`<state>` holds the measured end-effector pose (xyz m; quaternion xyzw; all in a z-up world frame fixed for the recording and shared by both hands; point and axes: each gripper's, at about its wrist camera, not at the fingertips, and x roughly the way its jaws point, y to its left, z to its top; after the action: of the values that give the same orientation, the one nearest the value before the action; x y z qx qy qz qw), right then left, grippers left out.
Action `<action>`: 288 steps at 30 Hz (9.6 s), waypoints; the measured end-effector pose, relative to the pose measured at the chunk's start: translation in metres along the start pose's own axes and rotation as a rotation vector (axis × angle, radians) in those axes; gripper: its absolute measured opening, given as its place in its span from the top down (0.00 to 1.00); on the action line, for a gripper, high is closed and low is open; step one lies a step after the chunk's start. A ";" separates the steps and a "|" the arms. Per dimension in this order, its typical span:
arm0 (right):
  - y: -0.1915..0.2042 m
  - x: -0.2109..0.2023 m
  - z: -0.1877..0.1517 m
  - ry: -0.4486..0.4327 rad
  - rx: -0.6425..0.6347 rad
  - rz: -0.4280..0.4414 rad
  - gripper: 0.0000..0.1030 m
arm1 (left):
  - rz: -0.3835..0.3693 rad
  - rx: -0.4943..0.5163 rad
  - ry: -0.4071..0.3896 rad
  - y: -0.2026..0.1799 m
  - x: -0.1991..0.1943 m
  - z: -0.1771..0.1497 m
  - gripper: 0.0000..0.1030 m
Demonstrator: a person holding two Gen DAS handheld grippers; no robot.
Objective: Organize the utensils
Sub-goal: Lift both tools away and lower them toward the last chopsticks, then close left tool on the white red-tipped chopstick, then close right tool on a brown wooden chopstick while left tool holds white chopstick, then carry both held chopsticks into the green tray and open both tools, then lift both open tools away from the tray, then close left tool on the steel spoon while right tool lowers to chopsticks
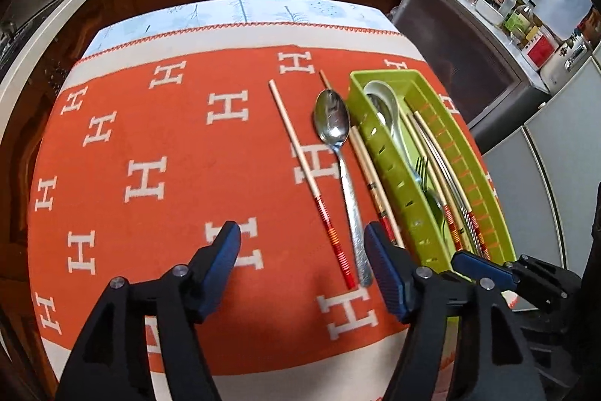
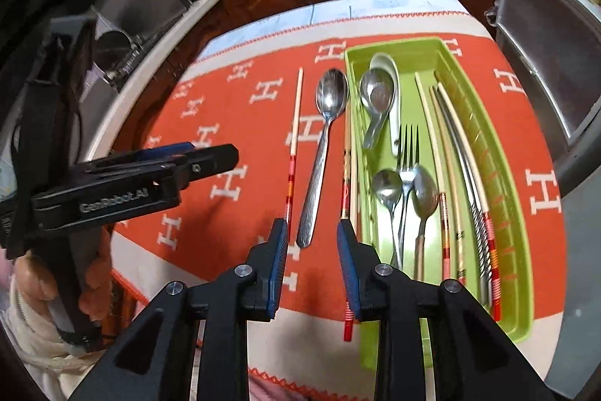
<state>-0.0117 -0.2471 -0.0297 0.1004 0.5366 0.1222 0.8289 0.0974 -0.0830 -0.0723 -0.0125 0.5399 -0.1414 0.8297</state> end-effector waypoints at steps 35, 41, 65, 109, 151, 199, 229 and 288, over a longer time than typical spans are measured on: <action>-0.021 0.068 0.034 0.064 0.121 -0.204 0.98 | -0.041 -0.024 0.068 0.033 0.031 -0.007 0.33; -0.032 0.068 0.040 0.055 0.136 -0.195 0.99 | -0.034 -0.021 0.077 0.032 0.037 -0.005 0.33; -0.040 0.061 0.034 0.025 0.155 -0.167 0.99 | 0.149 0.087 0.148 -0.016 0.105 0.037 0.51; 0.010 0.132 0.085 0.194 0.005 -0.138 0.91 | -0.057 -0.069 0.104 0.072 0.068 0.018 0.97; -0.030 0.063 0.070 0.007 0.173 -0.061 0.94 | -0.086 -0.130 0.240 0.068 0.087 0.034 0.64; -0.151 -0.050 0.024 -0.092 0.155 -0.171 0.77 | -0.228 0.017 0.088 -0.125 0.037 0.047 0.32; -0.001 -0.066 0.017 -0.206 0.045 -0.206 0.43 | 0.162 0.160 -0.198 -0.016 -0.052 -0.015 0.11; -0.024 0.024 0.033 -0.183 0.107 -0.116 0.63 | -0.242 0.329 -0.121 0.009 0.125 0.089 0.46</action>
<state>0.0308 -0.2633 -0.0445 0.1239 0.4693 0.0356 0.8736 0.2268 -0.1172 -0.1483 0.0497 0.4533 -0.3253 0.8284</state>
